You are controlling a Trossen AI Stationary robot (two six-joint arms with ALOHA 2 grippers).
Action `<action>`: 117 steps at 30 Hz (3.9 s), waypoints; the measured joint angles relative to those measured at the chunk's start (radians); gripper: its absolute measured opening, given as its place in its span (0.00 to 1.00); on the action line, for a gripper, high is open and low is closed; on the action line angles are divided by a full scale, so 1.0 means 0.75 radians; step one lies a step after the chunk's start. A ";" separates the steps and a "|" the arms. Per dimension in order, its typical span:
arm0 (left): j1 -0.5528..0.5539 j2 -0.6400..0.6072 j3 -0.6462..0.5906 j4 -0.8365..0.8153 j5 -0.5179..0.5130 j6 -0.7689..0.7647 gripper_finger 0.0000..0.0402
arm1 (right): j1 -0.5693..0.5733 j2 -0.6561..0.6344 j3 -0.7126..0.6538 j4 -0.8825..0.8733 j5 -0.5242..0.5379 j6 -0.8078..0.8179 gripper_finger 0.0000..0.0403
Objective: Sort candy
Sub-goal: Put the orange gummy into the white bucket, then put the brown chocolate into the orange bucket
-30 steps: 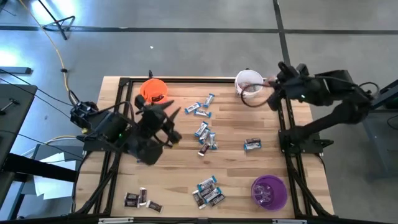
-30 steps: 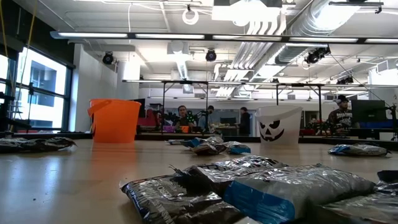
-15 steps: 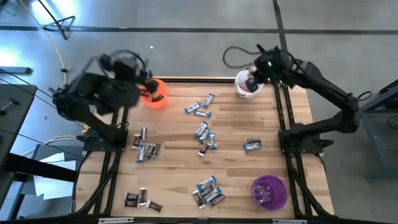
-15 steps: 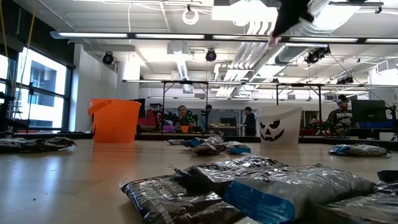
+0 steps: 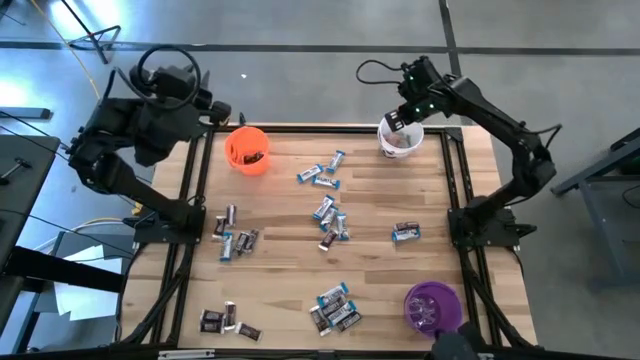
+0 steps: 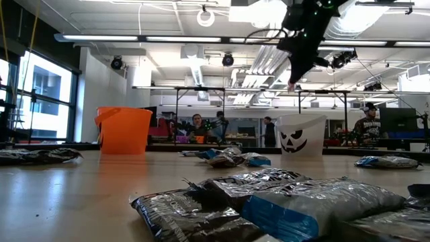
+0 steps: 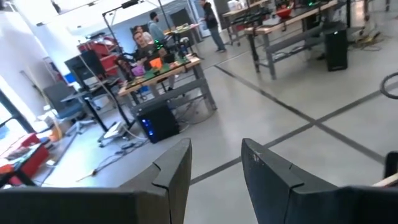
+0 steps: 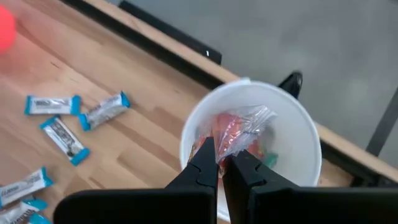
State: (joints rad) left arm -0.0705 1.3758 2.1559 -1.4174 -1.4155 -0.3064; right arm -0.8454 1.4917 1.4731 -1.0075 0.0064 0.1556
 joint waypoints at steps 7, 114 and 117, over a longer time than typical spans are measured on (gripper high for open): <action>0.094 0.000 0.000 0.000 -0.009 0.037 0.32 | -0.028 -0.003 0.001 -0.080 0.001 -0.012 0.02; 0.321 -0.488 -1.872 0.199 1.583 -0.626 0.32 | 0.740 -0.141 -0.012 -0.696 0.132 0.244 0.37; 0.321 -0.489 -1.938 0.266 1.631 -0.698 0.32 | 0.740 -0.141 -0.012 -0.696 0.132 0.237 0.37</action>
State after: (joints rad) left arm 0.1699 1.0092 0.7025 -1.2177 -0.1920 -0.8299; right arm -0.2901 1.3861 1.4639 -1.5295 0.1051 0.3336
